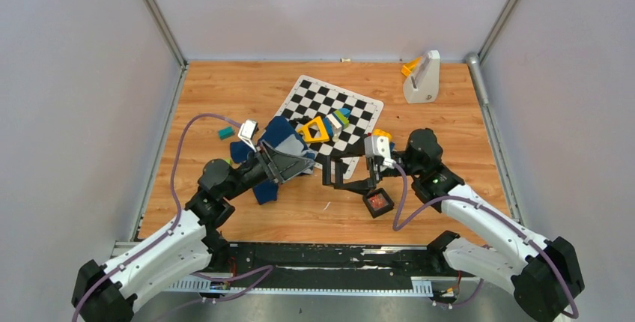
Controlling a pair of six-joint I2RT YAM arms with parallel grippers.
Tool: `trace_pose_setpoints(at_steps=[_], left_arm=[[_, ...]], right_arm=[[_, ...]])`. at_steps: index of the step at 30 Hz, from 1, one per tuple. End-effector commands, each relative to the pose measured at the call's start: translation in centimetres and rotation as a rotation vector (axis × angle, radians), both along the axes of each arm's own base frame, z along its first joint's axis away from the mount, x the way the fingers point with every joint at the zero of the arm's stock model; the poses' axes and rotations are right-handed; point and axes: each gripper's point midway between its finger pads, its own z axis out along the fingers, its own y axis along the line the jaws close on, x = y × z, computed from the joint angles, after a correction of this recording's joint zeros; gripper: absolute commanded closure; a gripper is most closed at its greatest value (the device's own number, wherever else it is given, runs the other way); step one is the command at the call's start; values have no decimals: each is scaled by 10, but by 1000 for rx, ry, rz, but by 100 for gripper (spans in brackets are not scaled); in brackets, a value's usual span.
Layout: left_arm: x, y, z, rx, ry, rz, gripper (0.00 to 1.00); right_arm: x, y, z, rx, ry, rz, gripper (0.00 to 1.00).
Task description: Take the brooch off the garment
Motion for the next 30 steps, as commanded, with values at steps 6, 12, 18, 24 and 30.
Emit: trace_pose_setpoints(at_steps=[6,12,18,24,30], left_arm=[[-15,-19,23,-64,55,-166,0],[-17,-24,18,-72,50,-188,0],[-12,-7,31,-55,-88,-72,0],[3,43,48,204,-524,265,0],[12,40,29,474,-925,277,0]], right_arm=[[-11,12,43,101,-310,143,100],[-6,14,53,107,-292,103,100],[53,16,65,111,393,-305,100],[64,4,20,12,1283,-684,100],[25,11,38,-7,1644,-563,100]])
